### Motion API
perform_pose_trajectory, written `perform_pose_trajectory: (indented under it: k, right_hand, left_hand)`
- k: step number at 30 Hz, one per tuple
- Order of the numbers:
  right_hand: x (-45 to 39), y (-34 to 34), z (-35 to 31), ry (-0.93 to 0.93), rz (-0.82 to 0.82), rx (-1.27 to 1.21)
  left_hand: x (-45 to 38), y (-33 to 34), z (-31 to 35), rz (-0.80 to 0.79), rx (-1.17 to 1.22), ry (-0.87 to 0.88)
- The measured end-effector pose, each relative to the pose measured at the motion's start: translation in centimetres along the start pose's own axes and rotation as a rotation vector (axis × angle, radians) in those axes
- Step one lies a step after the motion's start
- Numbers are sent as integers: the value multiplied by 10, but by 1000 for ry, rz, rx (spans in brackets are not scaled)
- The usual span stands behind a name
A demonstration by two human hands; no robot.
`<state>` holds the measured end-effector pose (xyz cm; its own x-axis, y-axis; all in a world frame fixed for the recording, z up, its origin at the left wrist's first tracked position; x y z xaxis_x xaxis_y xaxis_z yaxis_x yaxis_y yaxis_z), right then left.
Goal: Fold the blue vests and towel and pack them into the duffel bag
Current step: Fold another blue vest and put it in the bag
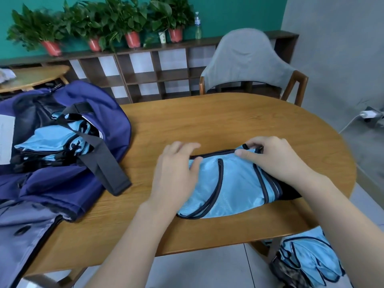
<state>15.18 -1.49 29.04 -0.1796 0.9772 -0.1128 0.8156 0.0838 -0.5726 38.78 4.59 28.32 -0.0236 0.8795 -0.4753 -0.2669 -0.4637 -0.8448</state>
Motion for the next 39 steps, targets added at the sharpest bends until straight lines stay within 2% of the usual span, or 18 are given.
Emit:
perform_pose_trajectory:
  k: [3, 5, 7, 9, 11, 13, 15, 21, 26, 29, 32, 36, 39]
  right_hand:
    - [13, -8, -3, -167, 194, -10]
    - [30, -17, -6, -289, 332, -9]
    - [54, -26, -8, -339, 414, -30]
    - [79, -29, -6, -315, 394, -89]
    - [101, -21, -1, -263, 299, -109]
    - [114, -7, 6, -221, 176, -52]
    - [122, 6, 12, -208, 139, 23]
    - [127, 25, 15, -208, 377, 212]
    - [124, 35, 14, -157, 414, 272]
    - [123, 32, 14, -175, 433, 154]
    - [118, 23, 18, -145, 394, -100]
    - [109, 8, 19, -50, 239, -434]
    - [102, -1, 22, -26, 71, -557]
  left_hand:
    - [24, 0, 39, -118, 260, 220]
    - [43, 7, 56, -231, 275, 356]
    - [56, 16, 61, -311, 197, 406]
    - [62, 21, 59, -358, 74, 409]
    - [63, 24, 57, -382, -25, 404]
    - [63, 26, 58, -382, -67, 392]
    - [64, 26, 60, -375, -67, 371]
    - [63, 26, 59, -376, -36, 316]
    - [62, 26, 59, -378, -39, 288]
    - [61, 26, 59, -387, -30, 283]
    - [60, 25, 59, -388, -32, 265]
    - [60, 20, 63, -397, -22, 232]
    - [61, 17, 65, -392, -25, 220]
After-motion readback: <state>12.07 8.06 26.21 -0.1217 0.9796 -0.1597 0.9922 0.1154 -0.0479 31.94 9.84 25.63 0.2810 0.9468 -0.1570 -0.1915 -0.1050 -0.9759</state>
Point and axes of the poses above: each hand's wrist, its own x-axis away from the middle knuckle, its own y-axis out of the palm, z = x × y, the point moved 2 cm from there along -x, towards the middle knuckle, and after that the axes turned 15 degrees about -x, right-handed, at the moved point
